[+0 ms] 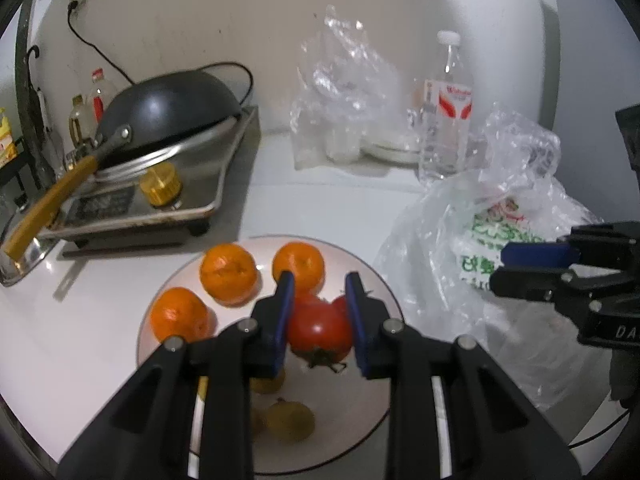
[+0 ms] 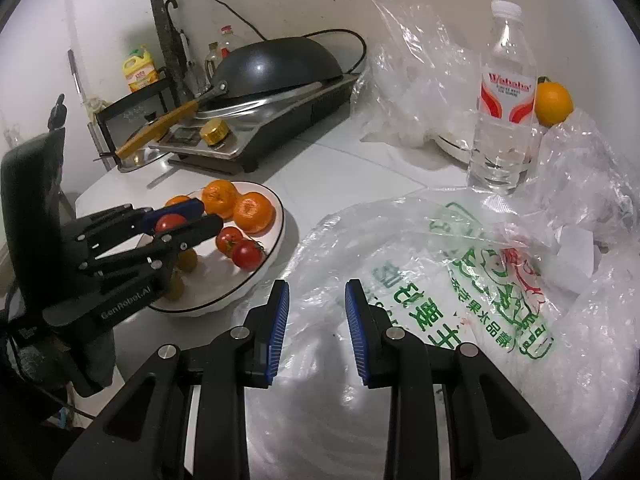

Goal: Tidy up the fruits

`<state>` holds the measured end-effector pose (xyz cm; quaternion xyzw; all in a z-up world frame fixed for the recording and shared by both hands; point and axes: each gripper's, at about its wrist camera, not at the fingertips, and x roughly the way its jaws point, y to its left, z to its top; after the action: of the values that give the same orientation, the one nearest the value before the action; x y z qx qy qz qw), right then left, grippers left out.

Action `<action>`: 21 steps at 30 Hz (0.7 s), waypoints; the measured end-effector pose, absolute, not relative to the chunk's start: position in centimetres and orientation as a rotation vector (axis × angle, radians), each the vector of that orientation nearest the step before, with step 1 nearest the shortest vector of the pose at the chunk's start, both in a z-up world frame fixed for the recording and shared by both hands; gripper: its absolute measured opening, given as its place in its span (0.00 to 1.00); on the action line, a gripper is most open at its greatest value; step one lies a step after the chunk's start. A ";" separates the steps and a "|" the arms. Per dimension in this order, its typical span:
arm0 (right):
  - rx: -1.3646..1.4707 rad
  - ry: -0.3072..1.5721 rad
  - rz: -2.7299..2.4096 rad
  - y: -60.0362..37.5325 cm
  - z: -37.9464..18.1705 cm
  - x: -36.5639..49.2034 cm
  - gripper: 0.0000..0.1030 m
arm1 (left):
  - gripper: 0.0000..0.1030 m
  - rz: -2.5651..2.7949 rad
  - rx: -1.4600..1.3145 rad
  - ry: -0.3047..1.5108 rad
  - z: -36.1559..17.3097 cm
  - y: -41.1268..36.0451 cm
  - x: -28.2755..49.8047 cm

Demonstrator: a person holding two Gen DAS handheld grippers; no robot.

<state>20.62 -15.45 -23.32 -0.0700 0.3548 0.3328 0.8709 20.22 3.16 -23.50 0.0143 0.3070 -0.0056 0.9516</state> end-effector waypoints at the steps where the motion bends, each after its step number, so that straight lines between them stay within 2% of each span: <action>1: -0.146 0.743 0.696 -15.4 -23.4 20.7 0.30 | 0.26 -0.012 0.027 0.629 -23.7 3.2 20.4; 21: -0.168 0.789 0.704 -14.2 -24.8 22.0 0.30 | 0.27 -0.002 0.001 0.671 -25.2 3.8 21.1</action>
<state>21.97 -14.18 -24.78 -0.0801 0.3759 0.3356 0.8601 21.05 3.83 -25.21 0.0003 0.3290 -0.0007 0.9443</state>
